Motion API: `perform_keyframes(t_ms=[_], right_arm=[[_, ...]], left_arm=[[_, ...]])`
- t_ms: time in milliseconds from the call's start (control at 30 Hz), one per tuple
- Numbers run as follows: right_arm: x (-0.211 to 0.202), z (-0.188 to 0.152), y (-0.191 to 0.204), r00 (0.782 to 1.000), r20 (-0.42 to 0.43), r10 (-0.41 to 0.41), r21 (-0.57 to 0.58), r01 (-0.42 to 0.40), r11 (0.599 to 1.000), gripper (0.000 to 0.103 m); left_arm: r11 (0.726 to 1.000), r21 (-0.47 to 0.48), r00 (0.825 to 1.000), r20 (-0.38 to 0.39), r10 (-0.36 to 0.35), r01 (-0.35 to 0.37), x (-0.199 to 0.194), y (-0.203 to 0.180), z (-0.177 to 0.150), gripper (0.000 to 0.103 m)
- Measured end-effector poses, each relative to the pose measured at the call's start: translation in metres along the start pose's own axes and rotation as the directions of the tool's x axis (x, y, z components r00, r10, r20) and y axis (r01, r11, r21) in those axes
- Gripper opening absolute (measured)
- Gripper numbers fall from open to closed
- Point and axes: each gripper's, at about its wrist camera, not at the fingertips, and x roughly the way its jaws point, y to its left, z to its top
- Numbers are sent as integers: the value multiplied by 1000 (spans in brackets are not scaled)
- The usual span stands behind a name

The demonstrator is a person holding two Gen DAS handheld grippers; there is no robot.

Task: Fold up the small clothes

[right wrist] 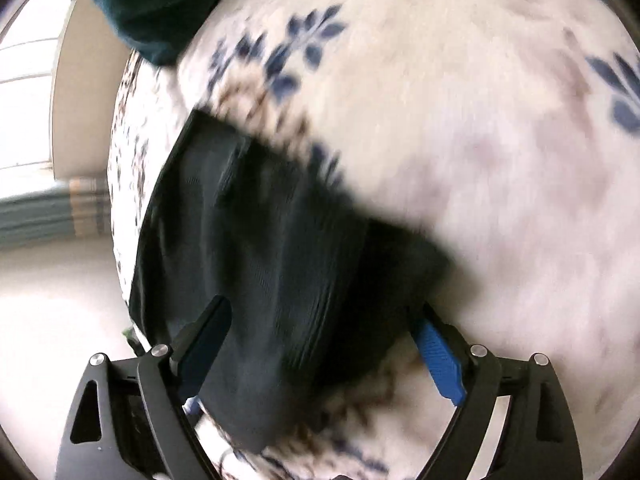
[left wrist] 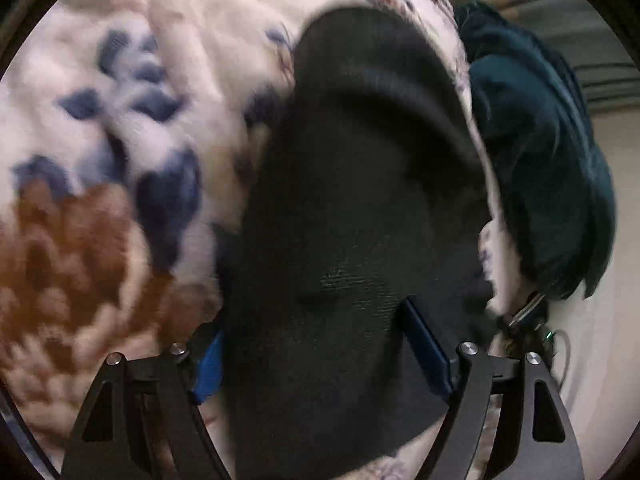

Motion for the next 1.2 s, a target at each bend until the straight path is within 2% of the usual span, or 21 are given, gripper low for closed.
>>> perform_keyframes(t_ms=[33, 100, 133, 167, 200, 333, 367, 433, 467, 533, 633, 667, 700, 767, 800, 867, 933, 1000, 1067, 1133, 1200], right_arm=[[6, 4, -3, 1000, -17, 9, 9, -9, 1000, 93], [4, 20, -7, 999, -37, 29, 3, -29, 1000, 93], [0, 22, -10, 999, -24, 28, -9, -28, 1000, 92], [0, 19, -5, 1000, -13, 26, -36, -26, 999, 68], [0, 15, 1, 1000, -22, 7, -77, -9, 997, 27], [-22, -4, 15, 999, -4, 38, -105, -38, 994, 25], [-31, -20, 14, 999, -12, 48, -91, -49, 995, 25], [-40, -49, 18, 999, -26, 48, -76, -49, 996, 24], [-49, -70, 14, 999, -32, 34, -65, -36, 997, 24], [-54, -94, 4, 999, -53, -7, -35, 5, 999, 26], [-49, -104, -15, 993, -67, -92, 12, 93, 996, 43], [-48, -102, -19, 992, -62, -106, 29, 108, 994, 45], [-48, -98, -19, 992, -55, -116, 40, 119, 992, 53], [-55, -95, -12, 990, -28, -139, 18, 139, 990, 73], [-60, -95, -5, 987, -8, -158, -17, 158, 987, 81], [-69, -93, 16, 974, 32, -223, -101, 225, 969, 84], [-84, -94, 34, 960, 81, -269, -175, 279, 944, 84], [-94, -89, 51, 946, 133, -294, -223, 318, 921, 84], [-107, -79, 69, 939, 187, -287, -281, 331, 901, 84], [-112, -65, 85, 925, 224, -306, -327, 367, 871, 84], [-108, -49, 98, 925, 231, -303, -366, 371, 854, 85]], left_arm=[[1000, 21, 999, 30, 13, -14, 2, -5, -1, 76], [998, 58, 998, 60, 26, -30, 0, -16, 0, 57], [996, 85, 997, 70, 35, -41, -4, -21, 0, 33], [995, 96, 997, 76, 25, -32, -11, -18, -2, 26], [993, 111, 997, 77, 26, -35, -18, -20, -2, 25], [978, 199, 998, 41, 55, -62, -41, -26, 2, 25], [975, 213, 998, 22, 64, -67, -44, -27, 3, 25], [964, 242, 993, -19, 120, -112, -49, -23, -4, 32], [951, 259, 982, -37, 187, -171, -49, -22, -12, 37], [931, 276, 966, -22, 256, -240, -52, -19, -23, 40], [902, 279, 942, 48, 331, -331, -64, -24, -32, 45], [887, 271, 927, 71, 369, -374, -68, -27, -34, 56], [869, 267, 909, 94, 407, -417, -72, -31, -37, 62], [850, 267, 891, 133, 434, -454, -79, -35, -42, 77], [842, 273, 885, 145, 442, -465, -82, -39, -44, 78], [814, 277, 860, 168, 482, -510, -85, -47, -47, 78], [800, 272, 845, 176, 506, -535, -84, -51, -45, 78], [797, 271, 842, 186, 507, -540, -87, -54, -45, 79], [784, 266, 828, 198, 525, -561, -89, -56, -47, 84], [791, 249, 829, 195, 524, -558, -91, -57, -49, 84], [793, 237, 828, 189, 529, -561, -89, -58, -53, 84]])
